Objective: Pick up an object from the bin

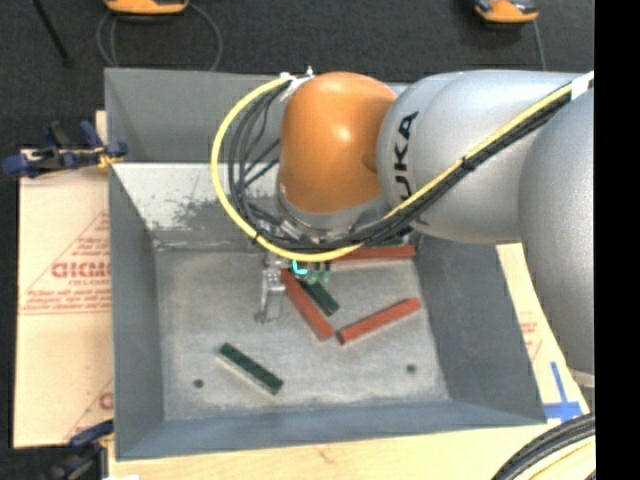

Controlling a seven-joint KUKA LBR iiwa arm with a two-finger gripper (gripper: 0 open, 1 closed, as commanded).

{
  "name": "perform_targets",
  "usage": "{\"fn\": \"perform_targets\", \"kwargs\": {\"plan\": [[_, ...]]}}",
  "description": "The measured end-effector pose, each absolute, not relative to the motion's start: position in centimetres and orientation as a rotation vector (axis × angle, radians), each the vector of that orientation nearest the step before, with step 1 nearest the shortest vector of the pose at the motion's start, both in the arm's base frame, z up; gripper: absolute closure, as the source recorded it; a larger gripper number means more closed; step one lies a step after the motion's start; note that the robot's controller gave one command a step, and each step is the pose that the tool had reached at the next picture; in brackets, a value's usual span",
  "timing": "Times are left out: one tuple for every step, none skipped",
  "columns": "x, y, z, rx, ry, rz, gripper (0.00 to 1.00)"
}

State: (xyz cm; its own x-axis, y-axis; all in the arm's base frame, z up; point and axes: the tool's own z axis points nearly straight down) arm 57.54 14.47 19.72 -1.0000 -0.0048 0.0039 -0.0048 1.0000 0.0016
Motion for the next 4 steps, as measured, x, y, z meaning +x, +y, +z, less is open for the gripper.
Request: {"fn": "perform_targets", "kwargs": {"plan": [[49.2, 14.2, 6.6, -0.124, -3.131, 0.0, 0.0], [48.0, 15.1, 10.1, -0.31, -3.13, -0.005, 0.0], [49.2, 15.1, 10.0, -0.546, -3.099, -0.006, 0.0], [48.9, 14.2, 6.8, -0.597, -3.083, 0.002, 0.0]]}}
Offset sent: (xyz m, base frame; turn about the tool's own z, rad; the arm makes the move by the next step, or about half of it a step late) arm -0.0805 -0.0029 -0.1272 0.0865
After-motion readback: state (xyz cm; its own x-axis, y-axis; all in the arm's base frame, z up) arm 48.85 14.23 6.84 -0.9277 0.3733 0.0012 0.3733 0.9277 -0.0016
